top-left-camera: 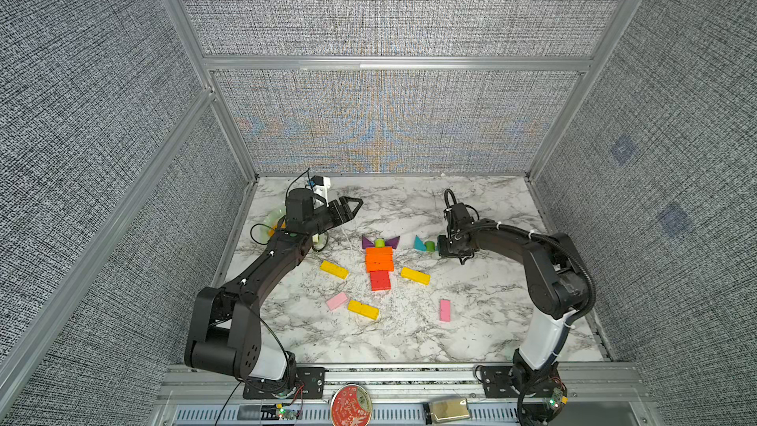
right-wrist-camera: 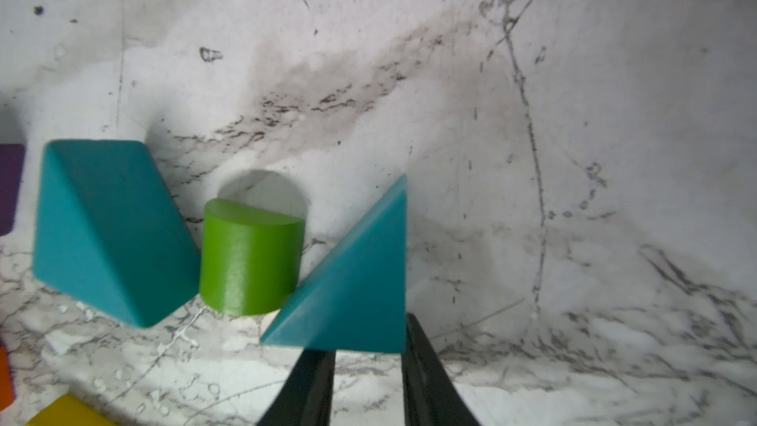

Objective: Assemble a carrot with building blocks
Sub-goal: Assemble the building block at the center of the board.

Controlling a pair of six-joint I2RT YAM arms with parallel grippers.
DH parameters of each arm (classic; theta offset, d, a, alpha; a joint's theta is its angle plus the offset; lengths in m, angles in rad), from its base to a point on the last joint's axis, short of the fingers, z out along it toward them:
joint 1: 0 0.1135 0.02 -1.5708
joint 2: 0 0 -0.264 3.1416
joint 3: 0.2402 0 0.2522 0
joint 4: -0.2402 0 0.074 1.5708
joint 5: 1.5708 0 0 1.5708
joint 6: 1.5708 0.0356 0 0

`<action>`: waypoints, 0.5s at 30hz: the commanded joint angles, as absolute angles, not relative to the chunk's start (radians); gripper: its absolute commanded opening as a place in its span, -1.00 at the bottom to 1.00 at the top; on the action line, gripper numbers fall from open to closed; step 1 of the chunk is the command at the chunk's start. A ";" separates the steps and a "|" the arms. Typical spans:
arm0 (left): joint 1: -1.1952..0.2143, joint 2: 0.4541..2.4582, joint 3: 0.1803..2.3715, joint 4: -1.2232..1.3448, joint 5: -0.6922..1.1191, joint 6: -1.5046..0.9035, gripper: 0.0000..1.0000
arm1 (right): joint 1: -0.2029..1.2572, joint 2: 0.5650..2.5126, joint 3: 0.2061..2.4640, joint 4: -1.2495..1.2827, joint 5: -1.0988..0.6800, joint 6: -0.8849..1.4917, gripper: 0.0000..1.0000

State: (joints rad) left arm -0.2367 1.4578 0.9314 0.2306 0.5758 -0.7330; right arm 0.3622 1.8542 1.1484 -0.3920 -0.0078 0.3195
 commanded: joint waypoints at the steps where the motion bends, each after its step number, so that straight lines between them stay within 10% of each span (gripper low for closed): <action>1: -0.235 1.463 0.940 0.241 0.578 -0.724 0.54 | 0.366 1.827 1.142 -0.434 0.009 0.311 -0.37; 15: -0.236 1.452 0.936 0.242 0.575 -0.726 0.54 | 0.645 1.656 1.037 -0.490 0.035 0.444 -0.09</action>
